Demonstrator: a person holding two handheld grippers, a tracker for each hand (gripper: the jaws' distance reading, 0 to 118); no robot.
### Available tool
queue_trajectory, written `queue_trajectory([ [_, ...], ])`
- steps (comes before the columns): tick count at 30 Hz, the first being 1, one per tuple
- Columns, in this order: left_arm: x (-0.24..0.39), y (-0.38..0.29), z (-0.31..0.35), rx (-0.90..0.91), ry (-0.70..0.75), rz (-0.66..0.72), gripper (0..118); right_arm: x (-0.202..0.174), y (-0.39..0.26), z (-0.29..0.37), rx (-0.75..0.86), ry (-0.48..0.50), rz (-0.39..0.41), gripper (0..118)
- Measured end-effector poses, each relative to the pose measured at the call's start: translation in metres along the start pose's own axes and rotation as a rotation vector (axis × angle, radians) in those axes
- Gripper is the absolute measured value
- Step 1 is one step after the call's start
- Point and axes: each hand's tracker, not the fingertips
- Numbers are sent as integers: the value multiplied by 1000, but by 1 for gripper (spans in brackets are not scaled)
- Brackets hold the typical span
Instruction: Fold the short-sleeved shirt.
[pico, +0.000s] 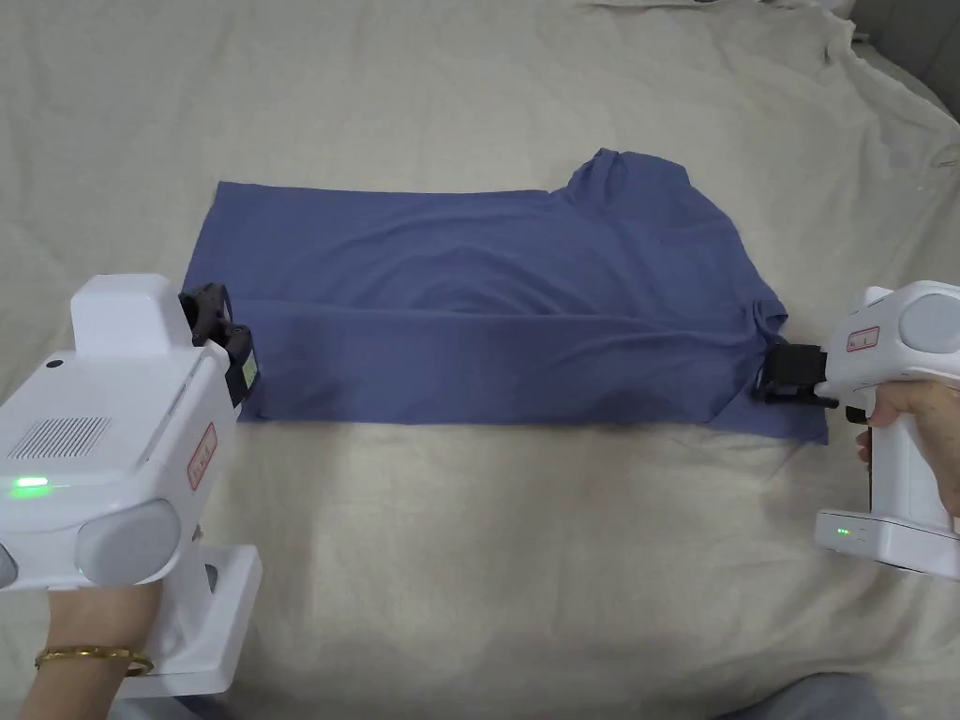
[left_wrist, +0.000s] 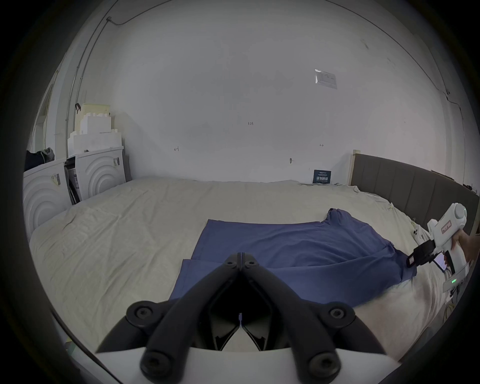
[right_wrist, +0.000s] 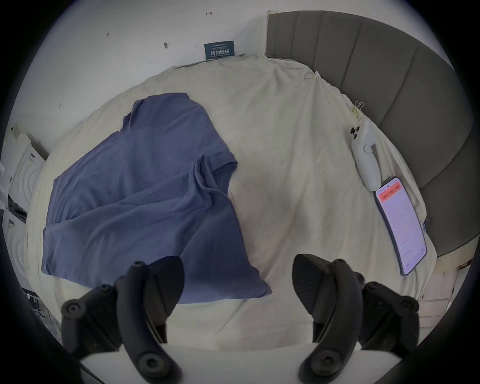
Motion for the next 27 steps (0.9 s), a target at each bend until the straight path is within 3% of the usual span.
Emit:
queue_trajectory([
  [2,-1,-1,-1,-7,5,-4,0,-4,-2,-7,-15,9,0,82],
  [3,-1,-2,-1,-11,7,-4,0,-5,-4,-9,-20,11,5,76],
  [6,-3,-4,-1,-21,13,0,0,-10,-8,-15,-33,-2,22,19],
  [7,-3,-4,-1,-24,15,0,0,-9,-8,-17,-39,0,20,5],
  [12,-8,-1,-8,-79,21,29,0,-11,-6,-11,-30,-5,32,3],
  [13,-11,1,-13,-128,20,46,5,-12,-4,-8,-23,-5,43,3],
  [15,-19,7,-26,-204,11,75,25,-11,-3,-1,-15,2,50,3],
  [17,-32,16,-44,-308,3,133,62,-10,-1,5,0,9,50,3],
  [19,-46,24,-63,-394,0,177,82,-10,-1,7,7,11,49,3],
  [27,-85,43,-121,-598,74,107,111,-13,-2,9,13,9,65,3],
])
